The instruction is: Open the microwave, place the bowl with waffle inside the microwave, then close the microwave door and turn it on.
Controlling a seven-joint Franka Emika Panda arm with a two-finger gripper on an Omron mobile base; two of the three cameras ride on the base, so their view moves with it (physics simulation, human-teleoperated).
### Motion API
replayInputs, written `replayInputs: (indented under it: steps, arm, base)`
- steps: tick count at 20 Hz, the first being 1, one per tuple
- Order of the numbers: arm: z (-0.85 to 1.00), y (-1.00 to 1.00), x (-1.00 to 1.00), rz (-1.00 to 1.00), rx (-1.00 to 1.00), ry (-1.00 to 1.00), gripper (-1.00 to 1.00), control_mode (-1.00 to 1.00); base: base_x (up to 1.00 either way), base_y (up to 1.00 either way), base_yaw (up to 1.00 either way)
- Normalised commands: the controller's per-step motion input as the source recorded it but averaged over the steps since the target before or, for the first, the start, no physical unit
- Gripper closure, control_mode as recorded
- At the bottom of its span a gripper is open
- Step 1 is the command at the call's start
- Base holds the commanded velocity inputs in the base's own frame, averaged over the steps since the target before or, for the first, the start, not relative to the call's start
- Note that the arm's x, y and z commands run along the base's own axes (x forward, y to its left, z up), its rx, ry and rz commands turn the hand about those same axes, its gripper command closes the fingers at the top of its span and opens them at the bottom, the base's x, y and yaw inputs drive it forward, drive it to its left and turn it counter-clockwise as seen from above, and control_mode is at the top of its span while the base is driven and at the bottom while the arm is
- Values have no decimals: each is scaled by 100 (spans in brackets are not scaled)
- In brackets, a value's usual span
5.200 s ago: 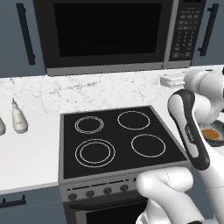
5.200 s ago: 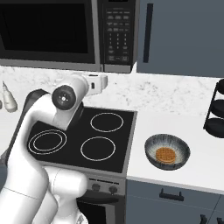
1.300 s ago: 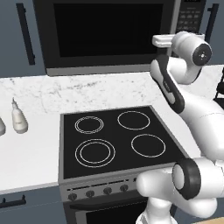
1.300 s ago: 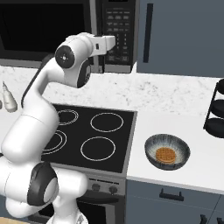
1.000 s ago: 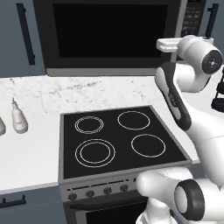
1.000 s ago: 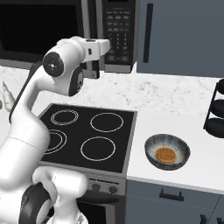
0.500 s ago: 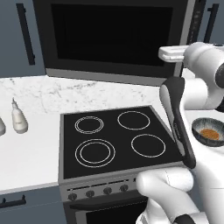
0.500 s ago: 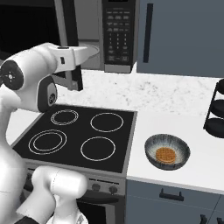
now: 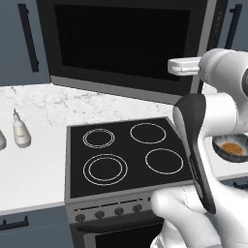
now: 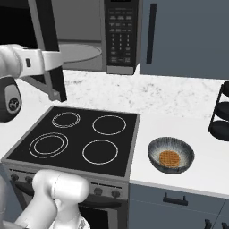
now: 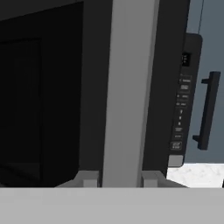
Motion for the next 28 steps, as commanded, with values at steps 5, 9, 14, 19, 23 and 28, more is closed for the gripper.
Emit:
replayInputs:
  steps: [5,9,14,19,23,28]
  arm:
    - [0,53,-46,0,0,12,100,-100]
    - [0,50,-43,0,-1,4,100,-100]
    - [0,9,-1,0,-1,-1,100,-100]
    - [0,0,0,0,0,0,-100,-100]
    - [0,0,0,0,0,0,-100,-100]
    - [0,0,0,0,0,0,-100,-100]
  base:
    - [0,0,0]
    - [0,0,0]
    - [0,0,0]
    - [0,0,0]
    - [0,0,0]
    - [0,0,0]
